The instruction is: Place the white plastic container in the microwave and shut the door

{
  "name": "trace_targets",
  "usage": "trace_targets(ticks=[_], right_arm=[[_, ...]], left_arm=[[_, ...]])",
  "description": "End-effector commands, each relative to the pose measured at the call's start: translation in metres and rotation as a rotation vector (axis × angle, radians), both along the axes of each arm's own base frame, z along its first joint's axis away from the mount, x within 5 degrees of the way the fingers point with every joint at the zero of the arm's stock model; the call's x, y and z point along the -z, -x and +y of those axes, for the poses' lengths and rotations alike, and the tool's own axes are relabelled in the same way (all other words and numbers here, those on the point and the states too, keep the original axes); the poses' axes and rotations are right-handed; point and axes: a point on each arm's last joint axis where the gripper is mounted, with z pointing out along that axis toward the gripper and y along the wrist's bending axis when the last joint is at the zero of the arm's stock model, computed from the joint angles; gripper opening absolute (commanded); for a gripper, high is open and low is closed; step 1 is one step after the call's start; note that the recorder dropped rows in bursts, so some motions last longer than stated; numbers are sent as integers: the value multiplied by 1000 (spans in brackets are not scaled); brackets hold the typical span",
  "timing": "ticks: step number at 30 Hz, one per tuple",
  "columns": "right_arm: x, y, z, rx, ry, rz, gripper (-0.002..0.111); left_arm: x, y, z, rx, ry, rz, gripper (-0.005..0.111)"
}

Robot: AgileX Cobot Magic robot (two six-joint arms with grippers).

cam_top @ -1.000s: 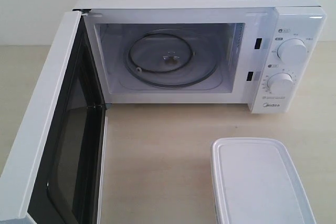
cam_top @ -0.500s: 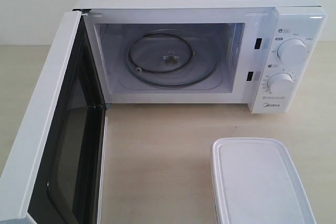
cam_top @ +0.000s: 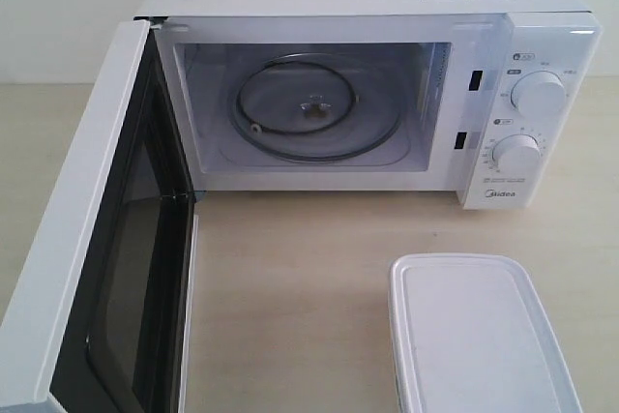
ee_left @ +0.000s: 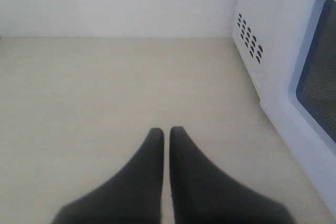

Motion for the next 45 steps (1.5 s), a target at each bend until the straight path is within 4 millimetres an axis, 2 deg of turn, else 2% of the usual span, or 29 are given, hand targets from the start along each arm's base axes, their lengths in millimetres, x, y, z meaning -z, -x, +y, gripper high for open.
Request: trace_targets(ticks=[1, 3, 6, 8, 11, 15, 19, 25, 29, 32, 37, 45], right_arm=[[-30, 19, -6, 21, -92, -388, 0], [-39, 23, -8, 19, -121, -429, 0], [-69, 29, -6, 36, -54, -364, 0], [-91, 33, -5, 55, 33, -266, 0], [-120, 29, -2, 48, 115, -101, 0], [-151, 8, 2, 22, 178, 127, 0], [-167, -19, 4, 15, 244, 349, 0], [-158, -57, 9, -37, 56, 781, 0], [-141, -69, 12, -55, 55, 1050, 0], [-129, -76, 13, -68, 80, 1185, 0], [-119, -85, 17, -104, 102, 1290, 0], [-121, -91, 20, -127, 69, 1239, 0]], left_arm=[[1, 0, 0, -3, 17, -5, 4], [1, 0, 0, -3, 17, -5, 4], [1, 0, 0, -3, 17, -5, 4], [1, 0, 0, -3, 17, -5, 4], [1, 0, 0, -3, 17, -5, 4], [1, 0, 0, -3, 17, -5, 4], [1, 0, 0, -3, 17, -5, 4], [1, 0, 0, -3, 17, -5, 4], [1, 0, 0, -3, 17, -5, 4], [1, 0, 0, -3, 17, -5, 4], [1, 0, 0, -3, 17, -5, 4], [1, 0, 0, 0, 17, -5, 4]])
